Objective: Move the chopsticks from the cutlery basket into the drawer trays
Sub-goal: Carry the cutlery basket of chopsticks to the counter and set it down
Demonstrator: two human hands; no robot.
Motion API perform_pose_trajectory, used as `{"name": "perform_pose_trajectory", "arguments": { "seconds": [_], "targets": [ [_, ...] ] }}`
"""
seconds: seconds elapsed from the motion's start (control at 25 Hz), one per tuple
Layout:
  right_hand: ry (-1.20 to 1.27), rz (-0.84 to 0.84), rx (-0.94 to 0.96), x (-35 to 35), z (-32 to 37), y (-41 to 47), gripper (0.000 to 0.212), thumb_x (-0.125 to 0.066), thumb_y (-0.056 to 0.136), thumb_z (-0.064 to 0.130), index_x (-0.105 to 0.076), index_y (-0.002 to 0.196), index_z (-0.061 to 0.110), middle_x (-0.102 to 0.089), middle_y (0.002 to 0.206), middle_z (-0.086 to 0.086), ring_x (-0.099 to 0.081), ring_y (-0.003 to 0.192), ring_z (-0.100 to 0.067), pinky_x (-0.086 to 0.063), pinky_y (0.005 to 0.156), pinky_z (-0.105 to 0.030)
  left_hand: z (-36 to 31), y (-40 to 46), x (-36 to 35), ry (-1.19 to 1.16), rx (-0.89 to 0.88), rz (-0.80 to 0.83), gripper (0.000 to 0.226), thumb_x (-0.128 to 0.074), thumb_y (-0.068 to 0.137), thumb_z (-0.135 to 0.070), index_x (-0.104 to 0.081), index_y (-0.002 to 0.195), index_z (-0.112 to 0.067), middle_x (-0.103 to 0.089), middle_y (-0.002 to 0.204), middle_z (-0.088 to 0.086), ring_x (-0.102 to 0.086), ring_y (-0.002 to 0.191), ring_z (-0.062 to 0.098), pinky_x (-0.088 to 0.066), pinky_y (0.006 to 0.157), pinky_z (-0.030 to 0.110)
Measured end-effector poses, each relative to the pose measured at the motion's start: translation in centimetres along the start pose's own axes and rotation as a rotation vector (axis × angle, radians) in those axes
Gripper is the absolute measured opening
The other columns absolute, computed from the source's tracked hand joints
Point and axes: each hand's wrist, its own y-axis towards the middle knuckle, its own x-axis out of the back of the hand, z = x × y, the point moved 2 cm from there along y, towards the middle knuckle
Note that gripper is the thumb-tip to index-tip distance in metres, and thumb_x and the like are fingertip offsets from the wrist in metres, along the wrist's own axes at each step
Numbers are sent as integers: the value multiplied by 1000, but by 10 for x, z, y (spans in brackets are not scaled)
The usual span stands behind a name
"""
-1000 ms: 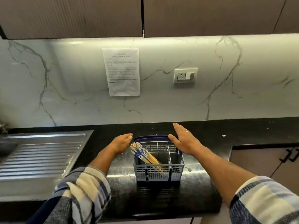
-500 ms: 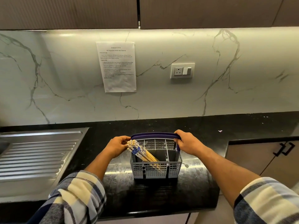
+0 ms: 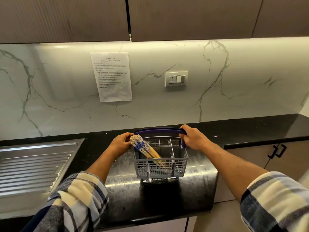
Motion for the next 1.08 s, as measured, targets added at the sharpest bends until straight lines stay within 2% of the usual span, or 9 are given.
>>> {"name": "perform_pose_trajectory", "arguments": {
  "seconds": [0.12,0.2,0.36,0.48,0.6,0.68,0.96,1.08],
  "targets": [
    [-34,-56,25,27,2,-11,20,-51,101,18,-55,119,13,-65,87,-6,-66,77,-20,-56,75,-37,-26,-2,-3,-14,-40,-3,28,-61,92,-2,-62,118,-12,-69,102,6,-65,94,22,-54,95,42],
    [-59,-81,44,40,2,-20,21,-51,100,18,-56,120,12,-64,85,-4,-65,77,-20,-56,77,-39,-39,-5,-6,-18,-68,9,25,-60,93,-2,-61,113,-16,-68,101,7,-64,92,20,-53,94,41],
    [-104,-113,51,54,5,-36,20,-51,101,18,-56,118,11,-60,82,3,-61,74,-13,-47,71,-28,-56,-15,-6,-6,-113,8,27,-57,95,-3,-62,120,-12,-67,104,9,-62,96,22,-53,91,40],
    [-110,-135,36,50,9,-51,19,-52,100,19,-56,118,12,-62,82,0,-61,72,-13,-46,70,-27,-58,-31,-1,-27,-136,48,27,-57,95,-3,-61,120,-11,-67,105,8,-63,95,20,-53,85,32],
    [-107,-132,29,39,14,-68,19,-52,100,19,-56,117,13,-64,82,-2,-61,69,-12,-45,67,-25,-48,-52,2,-45,-163,77,25,-59,94,-5,-60,117,-16,-68,101,1,-64,97,20,-53,93,35],
    [-85,-128,21,29,15,-87,19,-53,100,20,-55,118,15,-66,84,-2,-62,70,-11,-46,68,-27,-36,-68,0,-53,-183,81,27,-60,93,-5,-61,117,-17,-68,99,-3,-65,95,17,-53,92,33],
    [-75,-115,-60,-12,0,-199,18,-54,99,17,-56,117,18,-61,85,10,-59,72,-2,-41,63,-15,10,-141,-42,-142,-194,244,28,-59,95,-6,-61,122,-15,-71,110,5,-69,102,21,-57,90,36],
    [-69,-127,-129,-26,-13,-265,19,-54,98,16,-57,117,16,-62,89,8,-58,74,2,-42,66,-15,17,-179,-76,-118,-206,331,27,-58,94,-3,-63,116,-18,-72,108,5,-70,100,22,-58,88,30]
  ]
}}
